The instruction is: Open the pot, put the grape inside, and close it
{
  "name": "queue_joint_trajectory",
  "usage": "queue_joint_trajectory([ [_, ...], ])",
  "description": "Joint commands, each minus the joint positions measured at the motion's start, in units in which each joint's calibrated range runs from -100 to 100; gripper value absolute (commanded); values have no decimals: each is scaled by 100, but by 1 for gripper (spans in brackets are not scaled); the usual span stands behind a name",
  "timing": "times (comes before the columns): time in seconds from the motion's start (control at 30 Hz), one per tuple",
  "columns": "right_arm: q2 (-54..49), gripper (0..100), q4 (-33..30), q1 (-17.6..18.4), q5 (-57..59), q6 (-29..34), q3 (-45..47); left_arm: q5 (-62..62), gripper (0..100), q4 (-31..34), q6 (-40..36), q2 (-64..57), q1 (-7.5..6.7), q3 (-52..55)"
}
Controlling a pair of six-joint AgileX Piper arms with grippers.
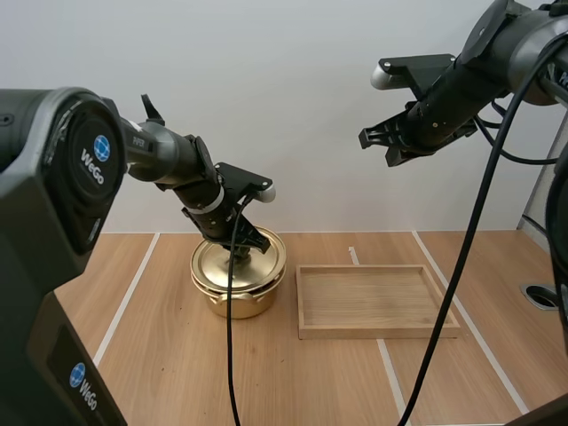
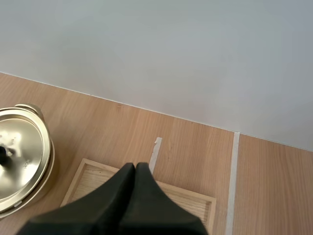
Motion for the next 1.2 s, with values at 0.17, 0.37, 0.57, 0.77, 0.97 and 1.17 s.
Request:
queue_joint_trajectory([
  [0.17,-101,0,59,-19,34,25,-39,-75,0,211,-174,107,5,8],
  [0.37,-101,0,69,-19,34,25,-39,82,0,211,-174,107,5,8],
  [0.57,-101,0,69,-19,34,25,-39,300,4,211,-174,107,5,8],
  [0.77,-101,0,69,-19,34,25,-39,335,58,342,-174,107,5,8],
  [0.97,-101,0,69,-19,34,25,-39,315,100,320,-184,107,5,8],
  [1.17,-101,0,69,-19,34,25,-39,482,100,330,-286,5,5,-254],
])
